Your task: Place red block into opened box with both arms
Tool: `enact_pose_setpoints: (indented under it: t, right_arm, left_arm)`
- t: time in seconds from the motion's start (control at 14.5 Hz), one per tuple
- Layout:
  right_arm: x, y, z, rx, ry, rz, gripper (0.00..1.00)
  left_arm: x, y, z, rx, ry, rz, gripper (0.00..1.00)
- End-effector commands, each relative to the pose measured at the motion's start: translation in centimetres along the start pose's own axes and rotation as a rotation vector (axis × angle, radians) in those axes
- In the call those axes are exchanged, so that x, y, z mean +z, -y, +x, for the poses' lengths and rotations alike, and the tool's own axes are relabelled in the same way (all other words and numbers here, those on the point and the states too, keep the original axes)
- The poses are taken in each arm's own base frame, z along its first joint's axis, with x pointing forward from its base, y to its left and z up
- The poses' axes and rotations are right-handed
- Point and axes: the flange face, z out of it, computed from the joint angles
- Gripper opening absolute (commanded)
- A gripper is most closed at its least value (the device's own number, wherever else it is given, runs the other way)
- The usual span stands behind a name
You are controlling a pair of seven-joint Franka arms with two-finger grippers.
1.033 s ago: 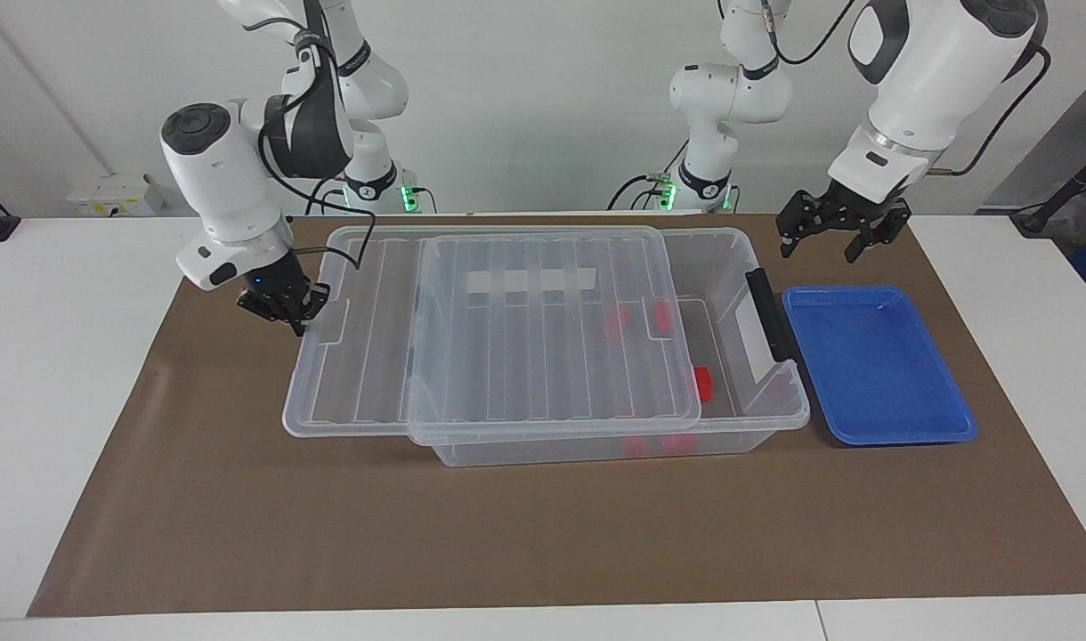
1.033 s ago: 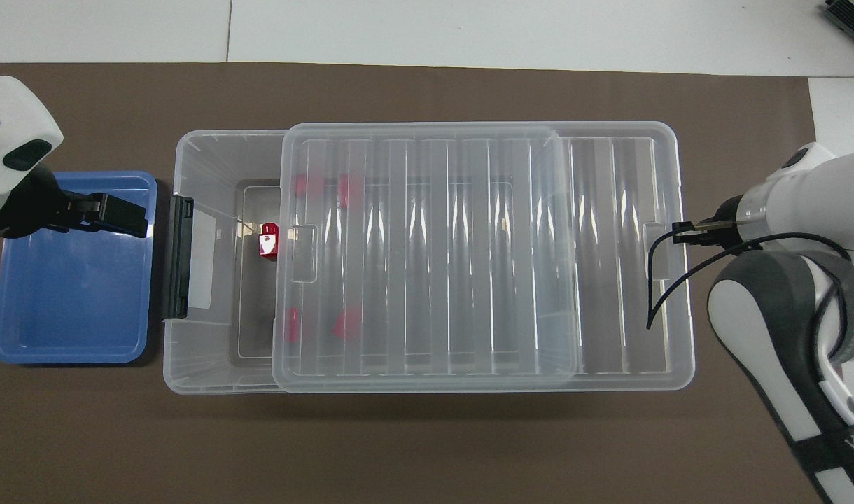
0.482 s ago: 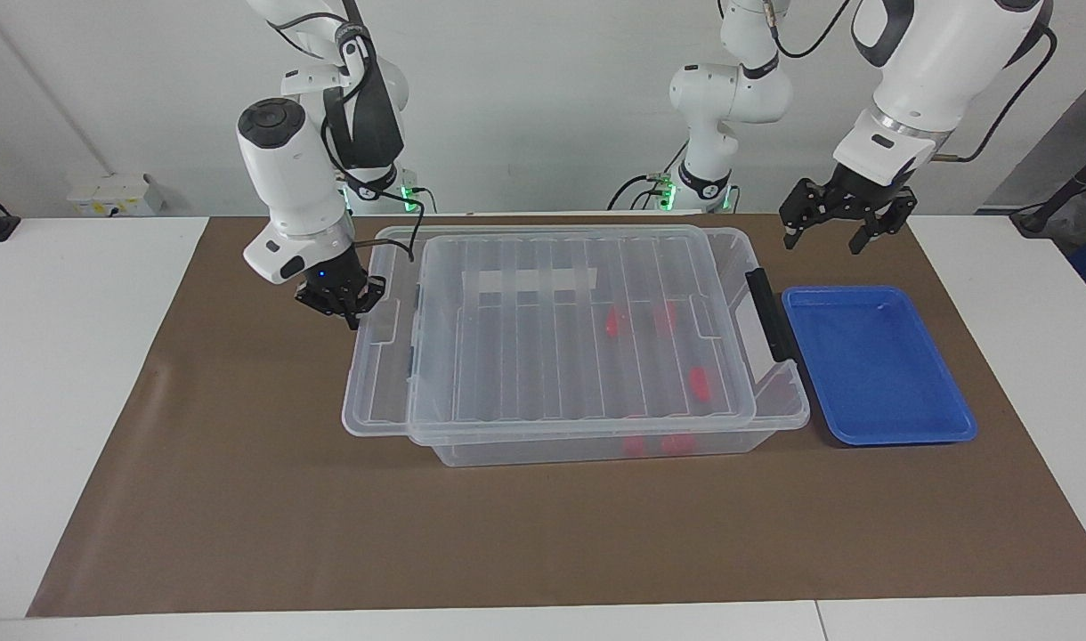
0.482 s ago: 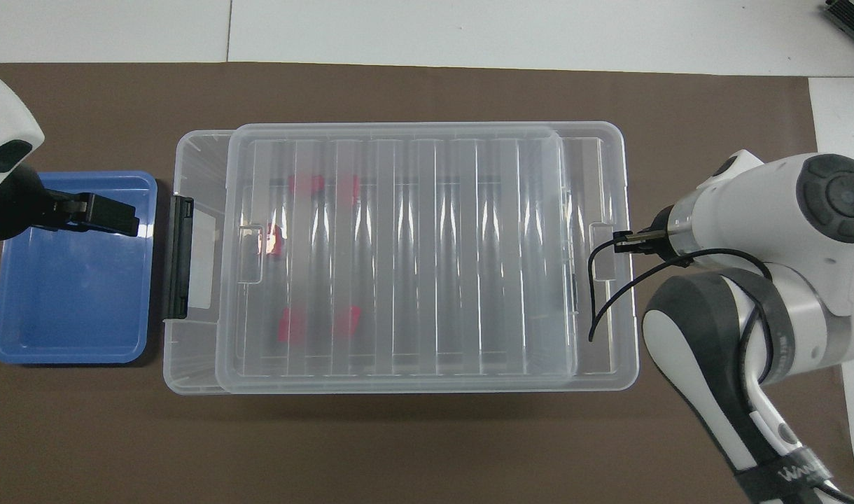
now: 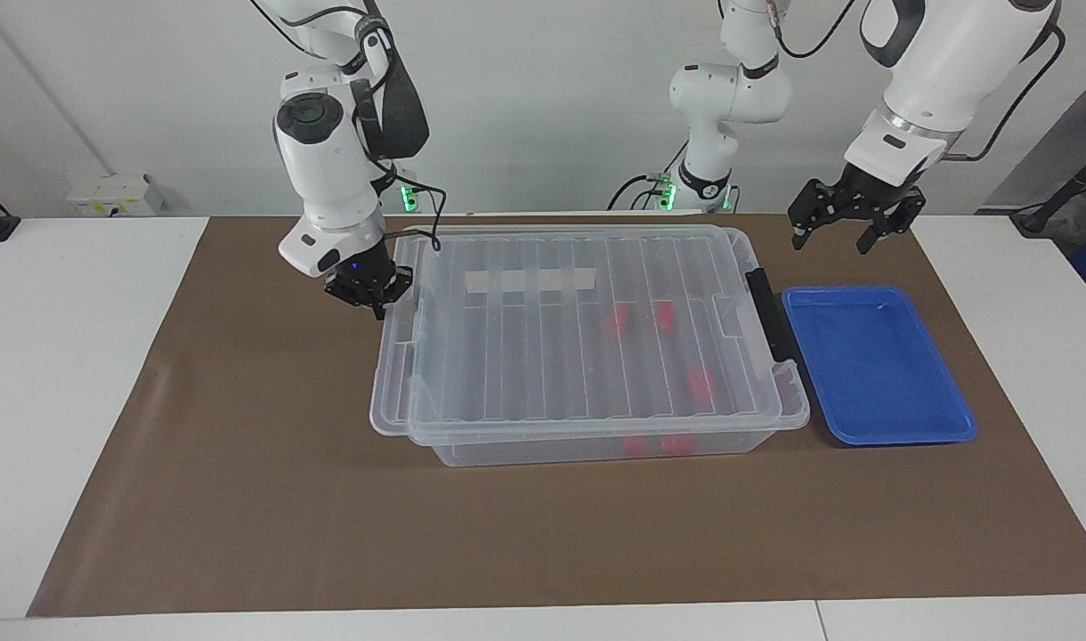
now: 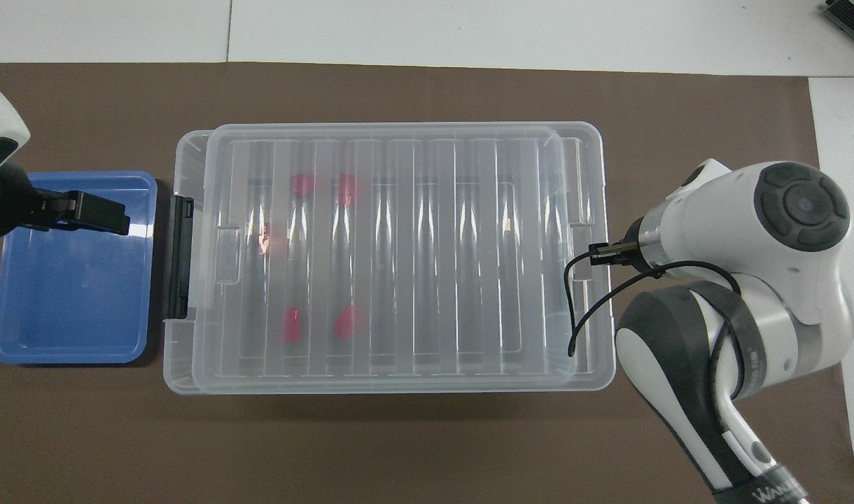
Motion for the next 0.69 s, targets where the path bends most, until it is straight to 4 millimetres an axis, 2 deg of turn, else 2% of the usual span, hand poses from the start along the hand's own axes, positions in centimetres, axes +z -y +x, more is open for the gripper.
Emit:
enact_pose_setpoints:
  t: [0.0, 0.14, 0.62]
  right_arm:
    - [-0.5, 0.7, -0.7, 0.019, 0.01, 0.011, 0.0]
    - [-0.5, 1.5, -0.7, 0.033, 0.008, 0.036, 0.0]
    - [-0.5, 2.2, -0.9, 0.02, 0.01, 0.037, 0.0]
  left_arm:
    - [-0.3, 0.3, -0.4, 0.008, 0.002, 0.012, 1.0]
    - [-0.3, 0.3, -0.4, 0.008, 0.002, 0.012, 1.0]
    - [-0.3, 0.3, -0.4, 0.008, 0.002, 0.012, 1.0]
